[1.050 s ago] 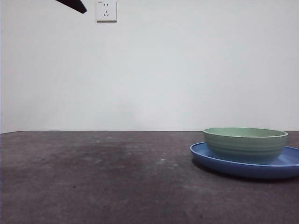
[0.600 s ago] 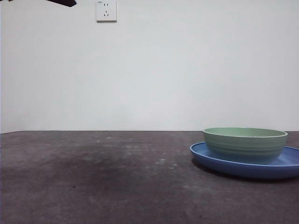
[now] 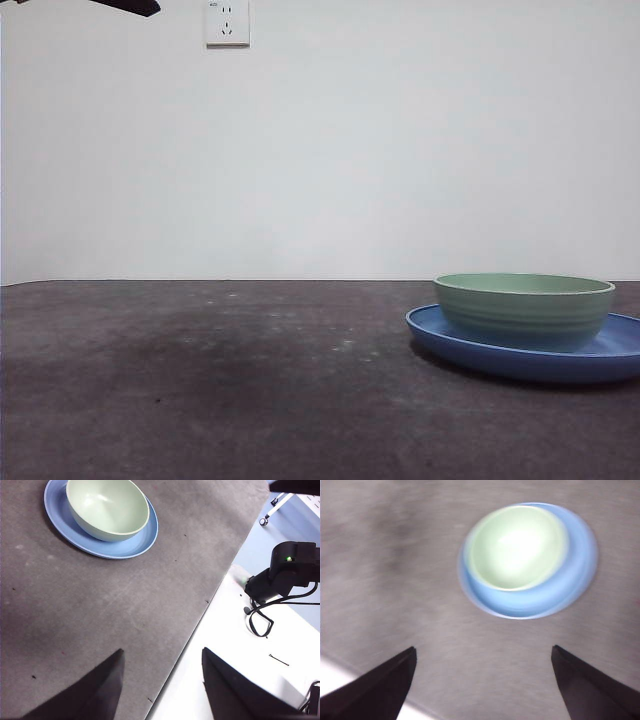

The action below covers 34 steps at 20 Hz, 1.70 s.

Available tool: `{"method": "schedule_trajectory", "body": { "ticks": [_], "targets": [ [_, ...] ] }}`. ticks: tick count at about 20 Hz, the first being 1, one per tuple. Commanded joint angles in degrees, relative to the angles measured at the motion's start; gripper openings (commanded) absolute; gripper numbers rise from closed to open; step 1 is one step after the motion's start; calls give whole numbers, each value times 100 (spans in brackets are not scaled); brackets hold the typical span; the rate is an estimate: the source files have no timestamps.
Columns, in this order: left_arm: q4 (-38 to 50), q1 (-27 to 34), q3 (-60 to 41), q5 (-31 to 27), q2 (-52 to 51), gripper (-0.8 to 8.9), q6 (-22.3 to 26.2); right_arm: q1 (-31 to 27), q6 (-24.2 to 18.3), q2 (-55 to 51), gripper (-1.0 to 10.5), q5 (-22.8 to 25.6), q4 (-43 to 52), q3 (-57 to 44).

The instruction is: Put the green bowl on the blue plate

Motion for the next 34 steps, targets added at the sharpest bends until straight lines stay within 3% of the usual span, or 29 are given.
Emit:
{"method": "schedule_trajectory", "body": {
  "ticks": [1,4,10,13,16,20,27,34],
  "targets": [
    [46,-35,37,28,42,250,111,15,483,87,431,667,142,85],
    [44,-35,37,28,42,249,116,-11,697,247,431,1283,343,50],
    [42,-35,37,28,42,250,133,-339,868,879,431,1224,1213,-424],
    [42,-35,37,28,42,250,133,-870,863,1587,431,452,1996,-881],
    [42,-35,37,26,42,250,131,-1307,820,2249,431,229,2529,-1003],
    [48,-35,37,26,42,250,160,-1655,667,3075,316,-562,3071,-1003],
    [46,-35,37,26,42,249,155,-1587,667,4424,313,-798,3862,-1003],
    [50,-35,37,26,42,250,155,-1366,669,5101,185,-841,4330,-1003]
  ]
}}
